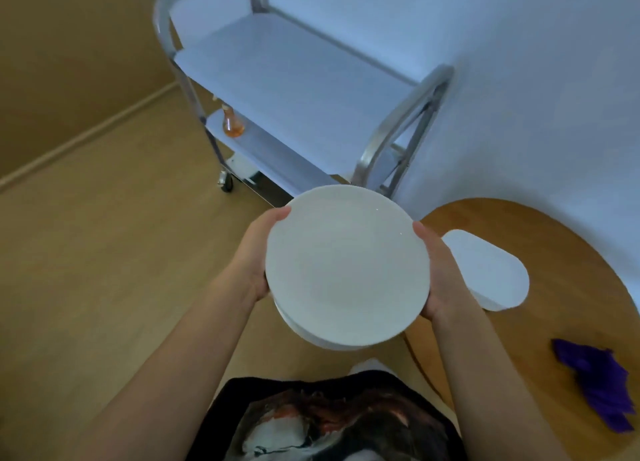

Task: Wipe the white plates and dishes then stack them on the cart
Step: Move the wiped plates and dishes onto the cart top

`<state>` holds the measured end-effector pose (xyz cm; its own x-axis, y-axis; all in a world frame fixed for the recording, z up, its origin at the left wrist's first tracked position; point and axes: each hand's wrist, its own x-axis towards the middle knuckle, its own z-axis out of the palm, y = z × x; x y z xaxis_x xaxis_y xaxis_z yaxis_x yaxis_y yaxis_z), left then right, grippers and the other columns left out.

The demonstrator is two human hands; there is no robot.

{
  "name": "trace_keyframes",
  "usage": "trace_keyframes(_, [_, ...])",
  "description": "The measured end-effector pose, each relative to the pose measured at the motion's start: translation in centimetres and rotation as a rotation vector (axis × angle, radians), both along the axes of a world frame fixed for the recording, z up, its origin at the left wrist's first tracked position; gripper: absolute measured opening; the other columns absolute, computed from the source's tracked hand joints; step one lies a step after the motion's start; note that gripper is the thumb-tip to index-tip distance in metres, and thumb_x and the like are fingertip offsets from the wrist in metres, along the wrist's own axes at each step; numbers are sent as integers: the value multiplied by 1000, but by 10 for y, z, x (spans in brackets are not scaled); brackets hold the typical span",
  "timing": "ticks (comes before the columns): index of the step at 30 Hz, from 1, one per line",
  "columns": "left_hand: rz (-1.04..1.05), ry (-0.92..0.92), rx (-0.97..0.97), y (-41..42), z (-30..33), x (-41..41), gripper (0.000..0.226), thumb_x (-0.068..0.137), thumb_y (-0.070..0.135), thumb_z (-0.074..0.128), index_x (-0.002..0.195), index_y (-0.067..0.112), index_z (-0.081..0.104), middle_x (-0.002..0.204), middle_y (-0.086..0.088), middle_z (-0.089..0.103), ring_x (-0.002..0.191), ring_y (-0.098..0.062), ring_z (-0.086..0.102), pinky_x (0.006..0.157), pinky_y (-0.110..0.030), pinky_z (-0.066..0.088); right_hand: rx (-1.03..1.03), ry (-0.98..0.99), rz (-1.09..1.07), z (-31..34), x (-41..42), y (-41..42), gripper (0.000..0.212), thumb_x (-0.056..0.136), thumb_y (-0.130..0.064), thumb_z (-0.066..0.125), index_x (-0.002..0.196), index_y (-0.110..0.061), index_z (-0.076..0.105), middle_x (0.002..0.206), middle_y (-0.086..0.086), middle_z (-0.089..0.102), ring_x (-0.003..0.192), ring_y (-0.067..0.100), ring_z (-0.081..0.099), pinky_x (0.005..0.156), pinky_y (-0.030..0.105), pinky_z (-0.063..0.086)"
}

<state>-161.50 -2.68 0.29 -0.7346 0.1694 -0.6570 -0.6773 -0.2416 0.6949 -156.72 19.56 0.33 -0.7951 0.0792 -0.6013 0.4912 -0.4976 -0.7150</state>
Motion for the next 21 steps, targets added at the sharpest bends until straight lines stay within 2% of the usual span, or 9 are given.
trace_keyframes(3, [71,-10,15,-39,10,-27,31,86,43,53,100,19,68,78,-4,74,64,-22,70,52,-31,53,2,60,95,10,-42,-37,44,94,-27,46,56,-26,68,58,-5,63,51,13,62,48,27,50])
trace_keyframes(6, [127,14,33,-66,16,-58,31,88,42,52,99,18,68,81,-6,74,66,-23,71,51,-31,54,17,86,155,17,-85,-64,31,93,-27,50,68,-21,67,65,0,64,57,17,64,53,31,53])
trace_keyframes(9, [167,5,32,-85,19,-97,32,88,41,52,102,17,68,82,-8,74,67,-25,71,54,-31,54,102,115,227,21,-133,-80,16,90,-24,52,76,-20,60,67,3,60,61,21,60,58,32,50])
trace_keyframes(13, [196,14,27,-98,16,-162,35,88,42,52,105,16,67,86,-10,74,69,-26,71,60,-33,53,159,129,256,18,-204,-93,26,93,-22,50,71,-17,63,64,2,64,52,14,63,46,26,50])
trace_keyframes(16, [205,34,18,-104,15,-218,34,89,42,50,103,16,67,84,-9,74,68,-24,71,62,-33,52,95,79,229,19,-265,-99,40,92,-29,50,56,-21,66,62,1,65,50,18,62,49,30,51])
trace_keyframes(21, [195,48,38,-109,20,-312,36,88,43,51,108,18,67,88,-10,74,73,-28,71,59,-36,55,10,80,245,24,-355,-101,43,92,-30,46,52,-26,62,57,-3,62,50,19,61,50,32,50])
